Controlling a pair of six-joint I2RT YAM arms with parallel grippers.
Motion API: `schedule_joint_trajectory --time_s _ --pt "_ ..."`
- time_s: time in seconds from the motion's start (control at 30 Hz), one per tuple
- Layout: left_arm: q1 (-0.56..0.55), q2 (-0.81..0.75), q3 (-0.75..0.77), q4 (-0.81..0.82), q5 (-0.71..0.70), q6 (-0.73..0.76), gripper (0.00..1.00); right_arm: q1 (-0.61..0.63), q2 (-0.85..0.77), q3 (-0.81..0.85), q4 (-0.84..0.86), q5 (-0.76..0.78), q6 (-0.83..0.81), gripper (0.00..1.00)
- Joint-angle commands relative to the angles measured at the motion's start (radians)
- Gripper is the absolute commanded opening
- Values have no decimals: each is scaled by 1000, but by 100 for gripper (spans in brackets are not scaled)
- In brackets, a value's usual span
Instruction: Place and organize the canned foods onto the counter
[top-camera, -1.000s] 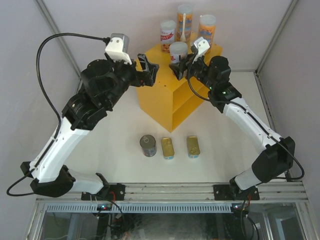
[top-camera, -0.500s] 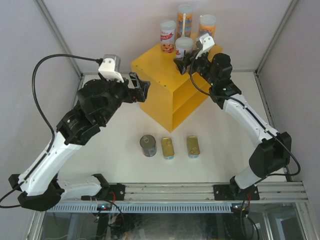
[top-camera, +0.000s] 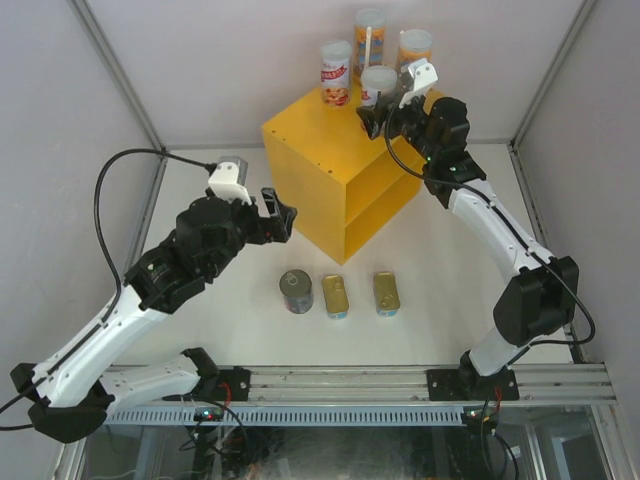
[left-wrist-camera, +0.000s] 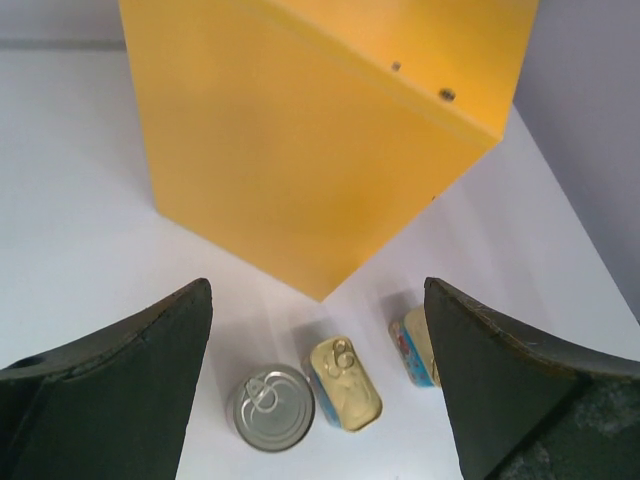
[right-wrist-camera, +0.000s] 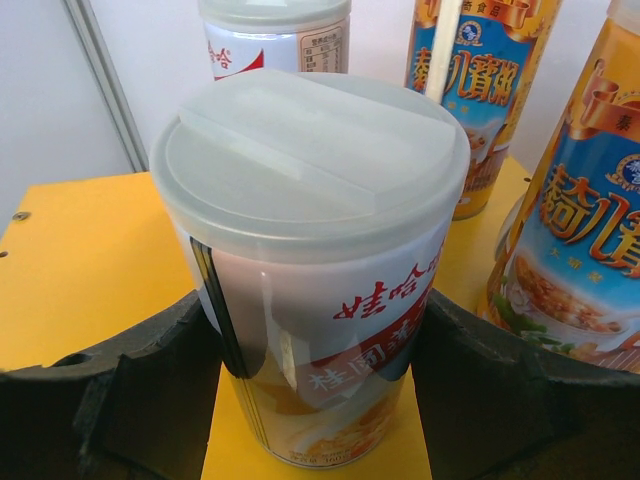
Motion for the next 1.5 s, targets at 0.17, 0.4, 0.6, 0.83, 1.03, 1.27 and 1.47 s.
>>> schedule_joint_trajectory --time_s 0.17,0.4,0.6,0.83,1.03,1.27,1.47 --pt "-1 -83 -173 2 46 -105 95 -27 48 94 -24 10 1 5" --pt "-13 -97 -251 -4 63 -131 100 -28 51 88 -32 1 21 12" --pt "-16 -96 -293 -15 82 -137 100 -21 30 60 -28 1 25 43" --pt "-26 -86 -333 -16 120 -152 100 -15 3 43 -39 11 26 71" --pt "-45 -86 -366 -20 125 -171 100 -14 -19 45 -50 15 25 75" --pt "-54 -74 -396 -21 149 -184 100 -14 -57 39 -73 20 23 80" --pt "-64 -65 -429 -20 164 -204 100 -7 -117 -11 -68 26 28 81"
